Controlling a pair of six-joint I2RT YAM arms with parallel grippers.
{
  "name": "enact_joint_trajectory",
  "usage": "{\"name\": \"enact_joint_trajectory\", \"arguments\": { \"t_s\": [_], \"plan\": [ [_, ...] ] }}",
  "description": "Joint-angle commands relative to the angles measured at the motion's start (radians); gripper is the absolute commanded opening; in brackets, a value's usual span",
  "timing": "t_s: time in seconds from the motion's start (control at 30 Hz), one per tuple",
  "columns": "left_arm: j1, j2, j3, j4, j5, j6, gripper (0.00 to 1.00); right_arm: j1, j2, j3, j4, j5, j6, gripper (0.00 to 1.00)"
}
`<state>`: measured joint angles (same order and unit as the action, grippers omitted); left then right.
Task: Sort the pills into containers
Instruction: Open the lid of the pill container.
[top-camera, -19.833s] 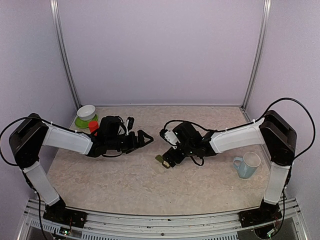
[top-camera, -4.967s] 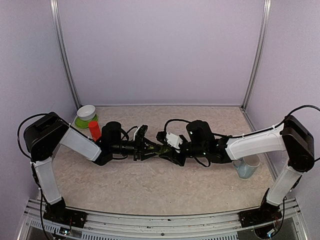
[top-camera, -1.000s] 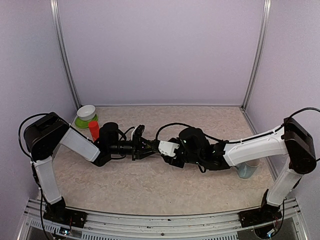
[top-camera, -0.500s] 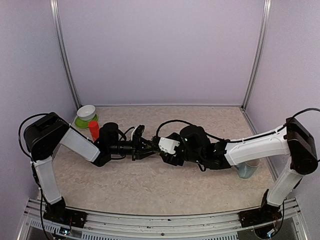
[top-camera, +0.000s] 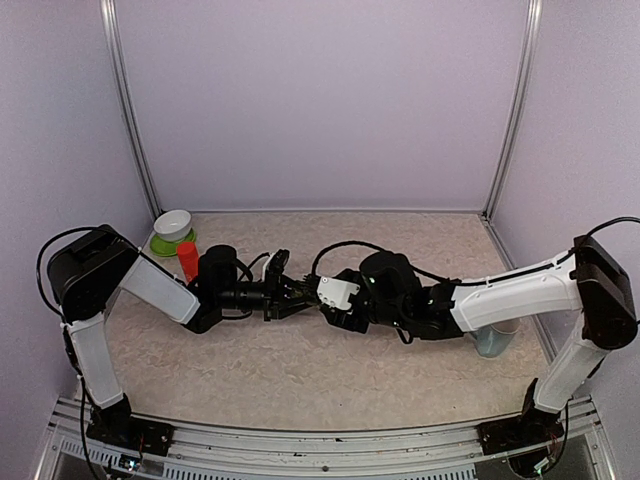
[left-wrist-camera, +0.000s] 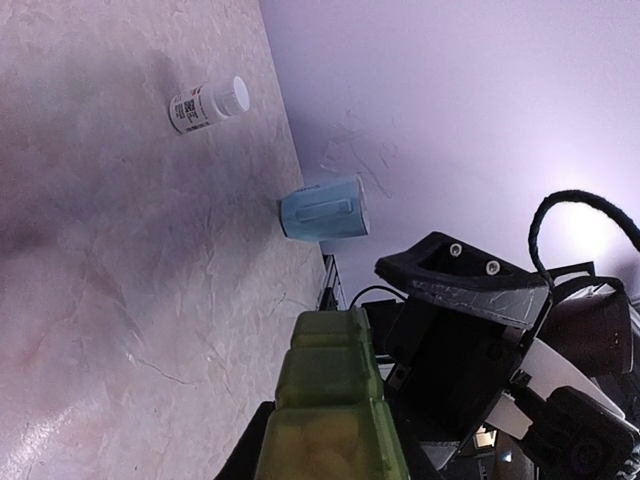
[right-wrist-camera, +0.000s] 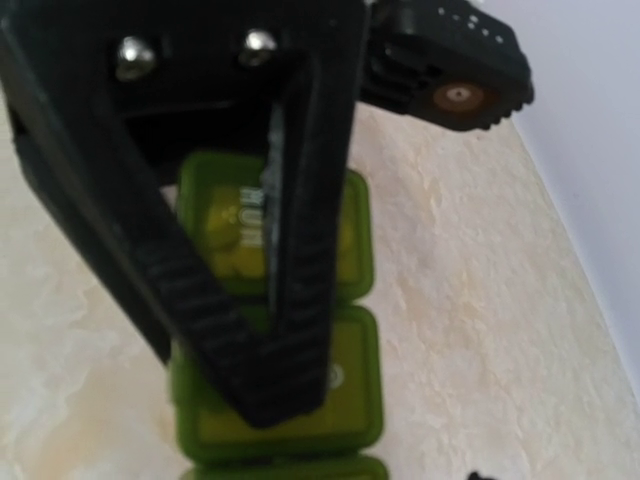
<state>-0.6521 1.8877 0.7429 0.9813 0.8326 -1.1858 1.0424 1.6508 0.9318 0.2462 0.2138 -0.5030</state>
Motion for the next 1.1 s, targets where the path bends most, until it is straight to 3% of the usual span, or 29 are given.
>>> {"name": "enact_joint_trajectory", "arguments": {
  "t_s": [0.0, 0.47, 0.73, 1.07],
  "plan": [
    [0.005, -0.012, -0.01, -0.042, -0.002, 0.052, 0.21, -0.002, -0.061, 0.006, 0.002, 0.003, 0.013, 0.62],
    [0.006, -0.009, -0.013, -0.068, -0.011, 0.076, 0.21, -0.011, -0.109, 0.004, -0.008, -0.033, 0.026, 0.62],
    [0.008, -0.019, -0.01, -0.059, 0.002, 0.077, 0.2, -0.011, -0.07, 0.024, -0.126, -0.198, 0.007, 0.74],
    [0.005, -0.03, -0.007, -0.056, 0.003, 0.072, 0.21, -0.011, 0.015, 0.046, -0.108, -0.074, 0.0, 0.71]
  ]
}}
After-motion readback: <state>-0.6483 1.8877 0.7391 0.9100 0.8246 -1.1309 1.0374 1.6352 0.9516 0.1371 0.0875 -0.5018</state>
